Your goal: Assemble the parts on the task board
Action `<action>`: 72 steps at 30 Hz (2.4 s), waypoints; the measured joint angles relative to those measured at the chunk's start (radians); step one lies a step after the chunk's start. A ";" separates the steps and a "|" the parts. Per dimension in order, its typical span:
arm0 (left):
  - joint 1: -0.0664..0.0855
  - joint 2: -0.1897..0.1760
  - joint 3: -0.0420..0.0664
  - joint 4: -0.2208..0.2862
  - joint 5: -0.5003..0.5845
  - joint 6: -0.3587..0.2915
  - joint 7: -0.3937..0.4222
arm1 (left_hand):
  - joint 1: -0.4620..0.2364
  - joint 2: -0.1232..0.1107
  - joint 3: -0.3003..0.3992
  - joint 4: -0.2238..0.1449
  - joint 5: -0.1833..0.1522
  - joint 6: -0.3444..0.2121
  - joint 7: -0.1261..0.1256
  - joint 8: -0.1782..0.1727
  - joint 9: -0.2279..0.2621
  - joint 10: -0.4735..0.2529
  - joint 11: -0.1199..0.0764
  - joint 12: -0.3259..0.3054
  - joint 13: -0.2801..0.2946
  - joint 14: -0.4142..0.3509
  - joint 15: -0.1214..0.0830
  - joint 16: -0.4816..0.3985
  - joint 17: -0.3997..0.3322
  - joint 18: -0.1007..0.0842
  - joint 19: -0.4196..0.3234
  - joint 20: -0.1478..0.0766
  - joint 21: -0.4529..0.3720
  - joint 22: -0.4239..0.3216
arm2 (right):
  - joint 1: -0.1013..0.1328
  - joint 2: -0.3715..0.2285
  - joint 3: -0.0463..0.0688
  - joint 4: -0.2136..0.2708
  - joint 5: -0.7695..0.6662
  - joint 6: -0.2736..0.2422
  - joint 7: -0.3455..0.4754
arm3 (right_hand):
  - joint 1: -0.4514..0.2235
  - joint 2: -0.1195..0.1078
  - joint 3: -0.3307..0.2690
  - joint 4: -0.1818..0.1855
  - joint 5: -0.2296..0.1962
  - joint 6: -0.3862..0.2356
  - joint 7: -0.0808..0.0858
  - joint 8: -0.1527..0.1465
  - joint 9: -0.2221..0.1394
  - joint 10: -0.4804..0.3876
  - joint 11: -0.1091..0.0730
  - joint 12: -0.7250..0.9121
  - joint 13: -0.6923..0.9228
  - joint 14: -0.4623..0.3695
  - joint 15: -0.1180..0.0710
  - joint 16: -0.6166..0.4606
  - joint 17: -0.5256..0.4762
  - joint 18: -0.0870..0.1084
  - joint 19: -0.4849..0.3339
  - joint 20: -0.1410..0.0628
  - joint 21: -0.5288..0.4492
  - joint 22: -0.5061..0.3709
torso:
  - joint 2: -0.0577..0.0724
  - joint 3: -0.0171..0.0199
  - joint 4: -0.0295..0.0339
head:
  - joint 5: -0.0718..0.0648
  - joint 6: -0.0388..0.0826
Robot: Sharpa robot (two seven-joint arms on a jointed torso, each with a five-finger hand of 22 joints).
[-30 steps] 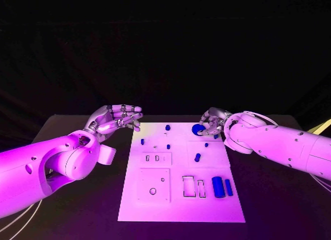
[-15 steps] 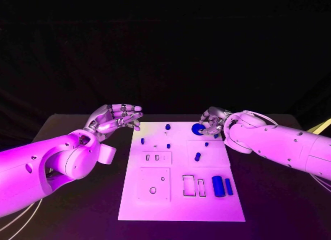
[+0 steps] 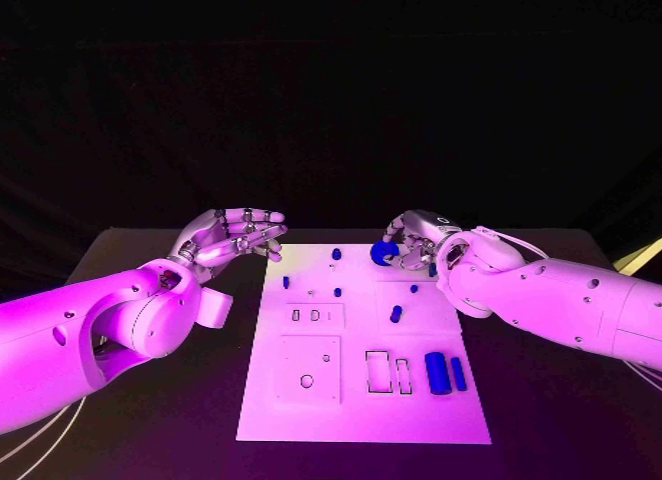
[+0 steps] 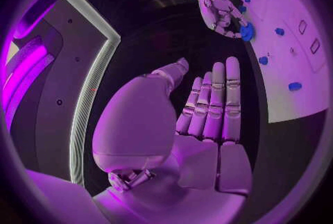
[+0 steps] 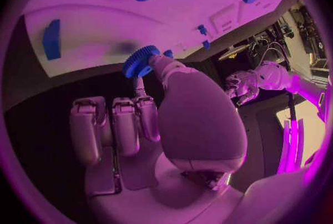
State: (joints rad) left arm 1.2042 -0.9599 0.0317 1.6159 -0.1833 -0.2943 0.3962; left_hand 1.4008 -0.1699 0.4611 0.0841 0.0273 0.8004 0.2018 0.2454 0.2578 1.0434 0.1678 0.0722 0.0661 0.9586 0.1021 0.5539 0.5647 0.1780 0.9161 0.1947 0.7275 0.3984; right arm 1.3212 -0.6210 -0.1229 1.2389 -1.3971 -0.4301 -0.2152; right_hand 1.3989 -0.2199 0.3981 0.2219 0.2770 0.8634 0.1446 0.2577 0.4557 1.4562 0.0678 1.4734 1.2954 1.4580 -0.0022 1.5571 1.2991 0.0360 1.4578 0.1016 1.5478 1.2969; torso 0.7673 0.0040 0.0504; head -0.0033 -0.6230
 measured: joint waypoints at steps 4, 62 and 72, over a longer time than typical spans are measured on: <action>0.000 0.001 0.000 -0.001 0.000 0.001 0.000 | 0.000 0.000 0.000 0.000 0.000 0.000 0.000 0.000 0.000 0.000 0.000 0.000 0.000 0.000 0.000 0.000 0.000 0.000 0.000 0.000 0.000 0.000 | 0.002 0.012 0.000 0.034 -0.036 -0.017 -0.006 | 0.000 0.000 0.000 0.000 0.000 0.003 0.000 0.000 0.000 0.000 0.000 0.000 0.000 0.000 0.000 0.000 0.000 0.000 0.000 0.000 0.000 0.000 | 0.000 -0.0005 0.0000 | 0.001 0.002; 0.000 0.026 0.000 -0.017 0.000 0.007 -0.002 | -0.009 0.009 0.000 0.000 0.000 0.000 0.000 0.000 0.000 0.000 0.000 0.000 0.000 0.000 0.000 0.000 0.001 0.000 0.000 0.000 0.000 0.003 | -0.052 0.200 -0.006 -0.076 -0.138 -0.039 -0.034 | -0.030 -0.030 0.015 -0.015 0.000 0.027 0.001 -0.001 0.000 0.000 0.000 0.000 0.000 0.000 0.000 0.000 0.000 0.000 0.000 0.000 0.000 0.000 | 0.004 -0.0012 0.0062 | 0.008 0.001; 0.000 0.026 0.000 -0.017 0.000 0.007 -0.002 | -0.009 0.009 0.000 0.000 0.000 0.000 0.000 0.000 0.000 0.000 0.000 0.000 0.000 0.000 0.000 0.000 0.001 0.000 0.000 0.000 0.000 0.003 | -0.051 0.203 -0.006 -0.084 -0.113 -0.033 -0.023 | -0.122 -0.025 0.007 0.007 -0.090 -0.027 0.021 -0.071 -0.011 -0.003 0.010 -0.010 0.000 0.007 0.008 0.000 0.000 0.000 0.001 0.002 0.000 0.000 | 0.004 -0.0017 0.0065 | 0.007 0.001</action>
State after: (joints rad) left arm 1.2040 -0.9340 0.0314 1.5993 -0.1833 -0.2877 0.3940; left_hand 1.3917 -0.1608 0.4611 0.0841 0.0273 0.8004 0.2018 0.2454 0.2579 1.0434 0.1678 0.0722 0.0661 0.9584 0.1021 0.5539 0.5655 0.1780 0.9161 0.1947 0.7279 0.4015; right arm 1.2705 -0.4177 -0.1289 1.1548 -1.5097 -0.4633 -0.2381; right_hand 1.2768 -0.2451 0.4052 0.2285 0.1871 0.8367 0.1659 0.1870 0.4447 1.4535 0.0774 1.4636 1.2954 1.4650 0.0055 1.5571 1.2990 0.0360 1.4586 0.1033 1.5478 1.2969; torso 0.7717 0.0023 0.0569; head 0.0036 -0.6221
